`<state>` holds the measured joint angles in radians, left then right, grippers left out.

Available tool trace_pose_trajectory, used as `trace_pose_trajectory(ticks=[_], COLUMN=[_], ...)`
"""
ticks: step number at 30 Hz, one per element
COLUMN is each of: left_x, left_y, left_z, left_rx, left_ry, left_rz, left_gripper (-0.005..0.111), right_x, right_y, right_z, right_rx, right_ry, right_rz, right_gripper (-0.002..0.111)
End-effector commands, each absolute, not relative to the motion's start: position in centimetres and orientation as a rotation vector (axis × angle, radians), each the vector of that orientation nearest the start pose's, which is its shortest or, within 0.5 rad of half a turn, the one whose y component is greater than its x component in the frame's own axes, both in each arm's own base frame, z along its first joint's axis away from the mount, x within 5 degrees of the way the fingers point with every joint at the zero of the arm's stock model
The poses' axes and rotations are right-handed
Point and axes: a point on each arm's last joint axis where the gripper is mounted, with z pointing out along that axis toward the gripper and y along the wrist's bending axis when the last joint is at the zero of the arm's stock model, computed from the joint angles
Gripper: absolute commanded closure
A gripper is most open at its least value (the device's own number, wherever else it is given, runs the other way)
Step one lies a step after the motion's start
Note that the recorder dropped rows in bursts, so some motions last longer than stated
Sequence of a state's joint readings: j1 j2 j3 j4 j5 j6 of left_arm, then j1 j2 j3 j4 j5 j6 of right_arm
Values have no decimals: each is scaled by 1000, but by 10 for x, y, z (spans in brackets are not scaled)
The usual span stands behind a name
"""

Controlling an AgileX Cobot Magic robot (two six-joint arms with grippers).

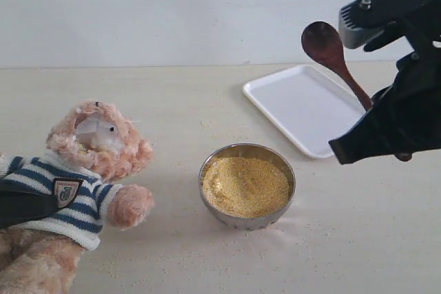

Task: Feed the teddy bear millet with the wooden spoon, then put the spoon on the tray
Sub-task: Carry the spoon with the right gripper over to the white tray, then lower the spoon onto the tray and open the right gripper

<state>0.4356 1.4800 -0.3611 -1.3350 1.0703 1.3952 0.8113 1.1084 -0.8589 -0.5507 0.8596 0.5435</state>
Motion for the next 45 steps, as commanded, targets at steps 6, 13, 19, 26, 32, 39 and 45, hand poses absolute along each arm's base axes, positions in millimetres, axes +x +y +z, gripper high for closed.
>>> trace_pose_trajectory(ticks=[6,13,19,26,32,39,45], left_x=[184,184,184,184,184,184,184], left_y=[-1,-1,-1,-1,-1,-1,-1], left_z=[159,159,159,159,159,159,159], left_rx=[-86,-86,-86,-86,-86,-86,-86], left_ry=[2373,2373,2373,2373,2373,2373,2373], left_rz=[-1226,-1226,-1226,-1226,-1226,-1226,-1226], left_gripper=[102,102,102,102,102,102,102], right_x=[244,316,368,410,428,432,434], right_y=[100,113,130,122,115,120,121], right_z=[269,254,245,209,179,141,131], right_rx=[-577,-571,-524,-421,-399,-437,-434], right_ry=[2470,2533,2488,2563,2623,2694,2697], right_rz=[18,-18,7,17,39,76,80], right_gripper=[108,108,108,108,108,108,108])
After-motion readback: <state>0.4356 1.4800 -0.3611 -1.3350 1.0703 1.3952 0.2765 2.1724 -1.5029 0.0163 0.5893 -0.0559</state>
